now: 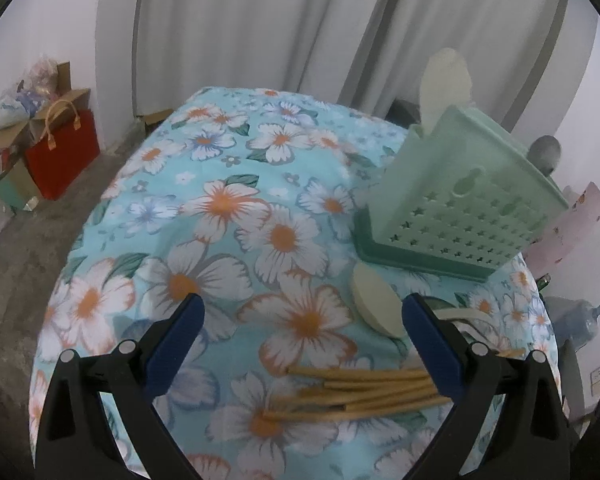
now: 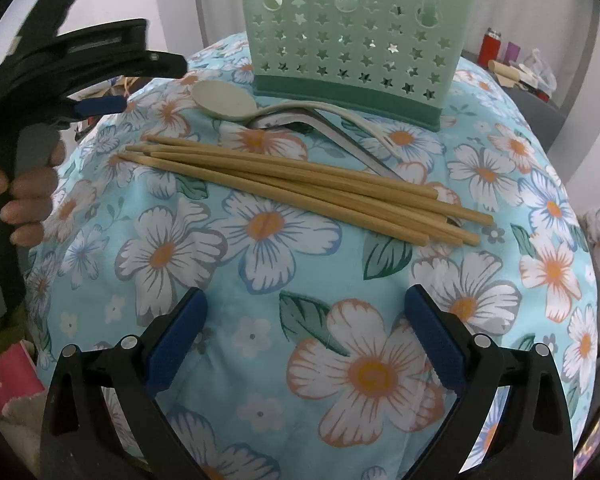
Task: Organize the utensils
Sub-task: 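Grasp the second white plastic spoon with the left tool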
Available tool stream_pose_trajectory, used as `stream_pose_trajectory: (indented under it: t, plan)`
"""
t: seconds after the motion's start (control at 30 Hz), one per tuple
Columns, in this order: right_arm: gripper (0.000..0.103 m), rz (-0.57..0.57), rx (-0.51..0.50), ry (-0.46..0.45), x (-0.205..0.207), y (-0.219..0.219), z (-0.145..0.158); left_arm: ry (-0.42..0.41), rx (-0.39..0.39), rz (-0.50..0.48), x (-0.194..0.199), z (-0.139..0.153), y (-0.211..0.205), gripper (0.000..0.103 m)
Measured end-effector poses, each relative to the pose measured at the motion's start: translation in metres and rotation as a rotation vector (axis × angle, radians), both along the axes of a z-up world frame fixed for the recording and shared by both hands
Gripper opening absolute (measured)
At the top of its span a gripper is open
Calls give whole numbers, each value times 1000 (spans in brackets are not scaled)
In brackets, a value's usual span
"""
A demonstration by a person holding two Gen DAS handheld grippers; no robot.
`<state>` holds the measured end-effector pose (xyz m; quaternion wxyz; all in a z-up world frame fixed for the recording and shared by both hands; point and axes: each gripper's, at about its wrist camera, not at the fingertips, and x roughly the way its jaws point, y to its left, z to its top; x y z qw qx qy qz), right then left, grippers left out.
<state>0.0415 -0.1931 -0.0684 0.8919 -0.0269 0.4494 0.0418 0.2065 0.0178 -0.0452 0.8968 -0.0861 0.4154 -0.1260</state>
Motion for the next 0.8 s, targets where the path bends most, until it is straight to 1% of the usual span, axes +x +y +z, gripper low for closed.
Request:
stream_pose_trajectory:
  t: [0.03,0.07,0.13,0.17,0.23,0.27,0.33,0.37,0.43,0.47,0.5,0.53,0.57,0.6,0.63,0.73,0.8]
  plan:
    - [95,0,0,-2,0,0,0,4,-4,-6,3,-1,-1,91]
    - [95,1,0,-2,0,-1,0,6,-6,-12,5,-1,-2,90]
    - [95,0,1,-3,-1,-1,0,13,-7,-29,9,-2,-6,82]
    - [95,1,1,-4,-1,-1,0,18,-7,-34,11,-3,-7,80]
    - [95,0,2,-6,-1,-1,0,36,-12,-46,15,-5,-9,72]
    - [95,-1,2,-7,-1,-1,0,40,-15,-49,16,-5,-10,70]
    - [95,-2,1,-9,-1,-1,0,53,-22,-60,19,-8,-11,60]
    - [95,-1,2,-10,-1,-1,0,58,-23,-62,20,-9,-12,58]
    - [95,-1,3,-11,-1,-1,0,72,-34,-70,23,-12,-13,45]
    - [95,0,2,-11,-1,-1,0,76,-38,-71,24,-13,-14,42]
    - [95,0,3,-11,-1,-1,0,82,-42,-72,25,-14,-14,33]
    - [95,0,3,-12,-2,-1,0,86,-46,-73,26,-14,-14,22]
    - [95,1,2,-13,-2,-1,0,93,-56,-74,26,-15,-14,16]
    - [95,2,3,-15,-2,-1,0,96,-66,-75,27,-15,-14,7]
    - [95,3,5,-17,-2,-1,0,97,-73,-77,26,-14,-14,3]
    - [95,4,4,-20,-2,-1,-1,96,-92,-88,20,-10,-14,2]
    - [95,6,5,-17,-2,-1,-1,114,-124,-101,15,-7,-12,2]
